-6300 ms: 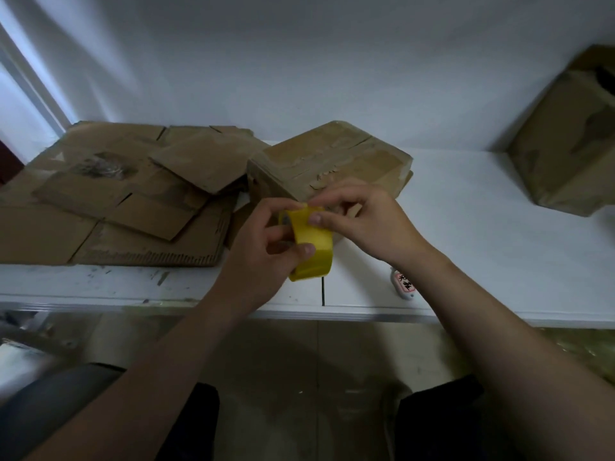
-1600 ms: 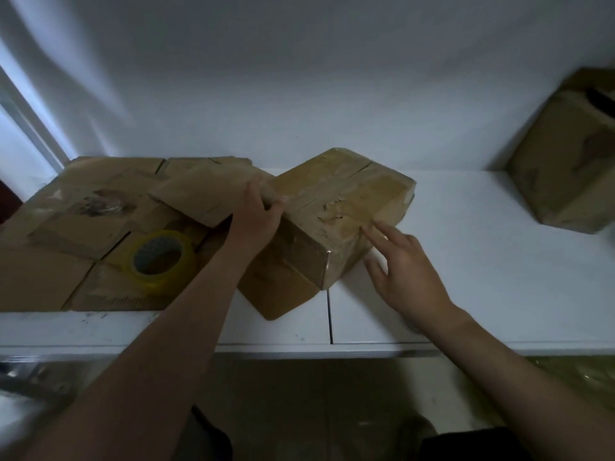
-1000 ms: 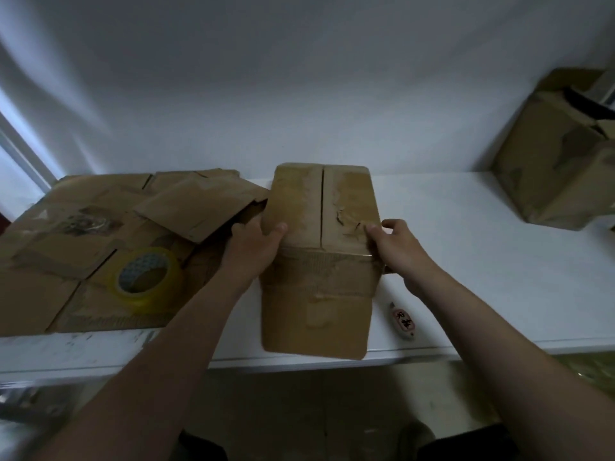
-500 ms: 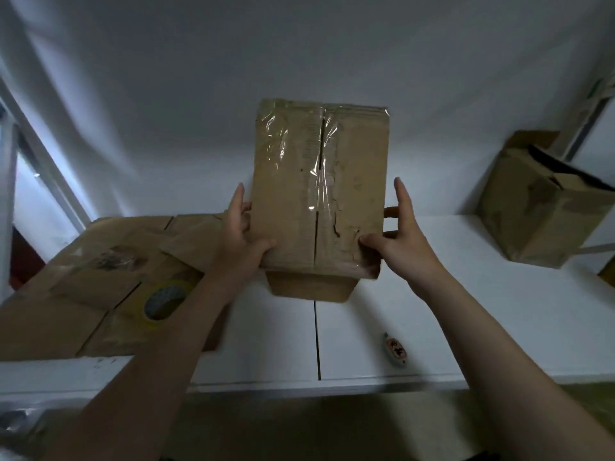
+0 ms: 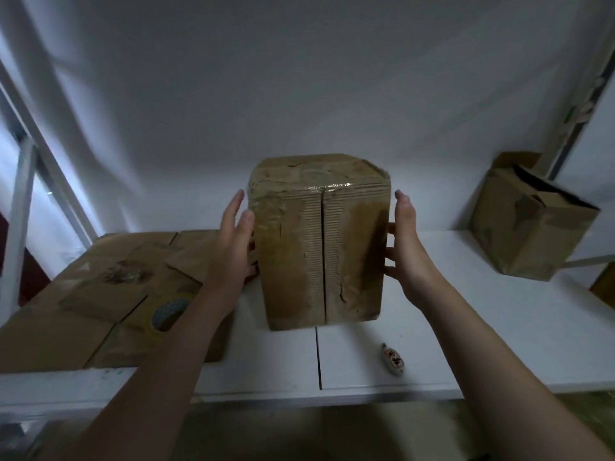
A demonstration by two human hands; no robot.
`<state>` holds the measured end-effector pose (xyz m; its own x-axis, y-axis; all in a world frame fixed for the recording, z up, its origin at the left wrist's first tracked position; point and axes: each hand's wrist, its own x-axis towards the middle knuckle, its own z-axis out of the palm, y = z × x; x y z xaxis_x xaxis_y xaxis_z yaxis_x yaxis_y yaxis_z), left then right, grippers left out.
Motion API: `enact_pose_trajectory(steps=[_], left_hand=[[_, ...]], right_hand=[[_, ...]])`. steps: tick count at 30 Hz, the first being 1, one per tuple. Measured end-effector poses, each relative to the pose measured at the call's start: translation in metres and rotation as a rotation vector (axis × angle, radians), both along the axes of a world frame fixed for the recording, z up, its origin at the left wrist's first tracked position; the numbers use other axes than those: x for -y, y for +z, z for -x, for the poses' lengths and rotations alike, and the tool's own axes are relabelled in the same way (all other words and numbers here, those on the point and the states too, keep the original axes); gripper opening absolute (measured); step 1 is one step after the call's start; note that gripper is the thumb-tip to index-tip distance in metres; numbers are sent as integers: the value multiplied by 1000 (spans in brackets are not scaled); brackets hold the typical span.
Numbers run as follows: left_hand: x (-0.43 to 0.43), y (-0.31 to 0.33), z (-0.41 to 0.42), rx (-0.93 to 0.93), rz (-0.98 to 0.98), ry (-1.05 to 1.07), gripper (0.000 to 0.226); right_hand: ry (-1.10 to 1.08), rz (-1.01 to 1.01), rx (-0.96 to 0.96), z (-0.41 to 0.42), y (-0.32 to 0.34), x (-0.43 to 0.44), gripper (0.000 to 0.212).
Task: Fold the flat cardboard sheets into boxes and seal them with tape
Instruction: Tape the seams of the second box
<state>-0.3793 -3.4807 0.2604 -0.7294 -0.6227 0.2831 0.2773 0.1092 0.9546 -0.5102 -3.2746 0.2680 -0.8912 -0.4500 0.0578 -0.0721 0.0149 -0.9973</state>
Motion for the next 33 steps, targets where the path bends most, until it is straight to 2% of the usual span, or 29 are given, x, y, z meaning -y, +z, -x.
enact_pose_trajectory(steps=[2,6,8,9,12,13,14,16,18,21,26,30,33], left_hand=[[-1,1,0,-2,16,-36,47],[2,3,-2,-18,-95,-39,45],[3,5,-5,-24,-100,11,40],[5,5,-5,-17,-69,61,35],[12,-2,-8,63,81,150,15],[11,-4,-9,103,126,136,24],[10,-6,-11,126,184,104,42],[7,-9,-15,138,282,48,70],[9,-9,-19,152,343,-6,86],[13,-13,-24,228,413,-87,101],[-5,-23,-27,287,486,-133,105],[-29,-37,8,304,525,-181,95],[-49,-48,48,297,525,-259,97]], right_hand=[[33,-8,28,-1,5,0,65],[-13,57,96,2,9,-5,79],[-44,19,98,0,9,-6,87],[-69,-10,75,0,6,-5,85],[-110,-54,-23,2,-9,-1,42],[-94,-61,-47,2,-13,0,38],[-65,-70,-81,1,-14,-1,48],[5,-95,-190,-1,-15,-7,83],[72,-169,-302,-1,-15,-12,106],[154,-288,-395,-2,-11,-19,119],[219,-552,-564,-2,-8,-28,120],[130,-686,-616,11,-13,-46,112],[15,-723,-605,33,-21,-72,112]])
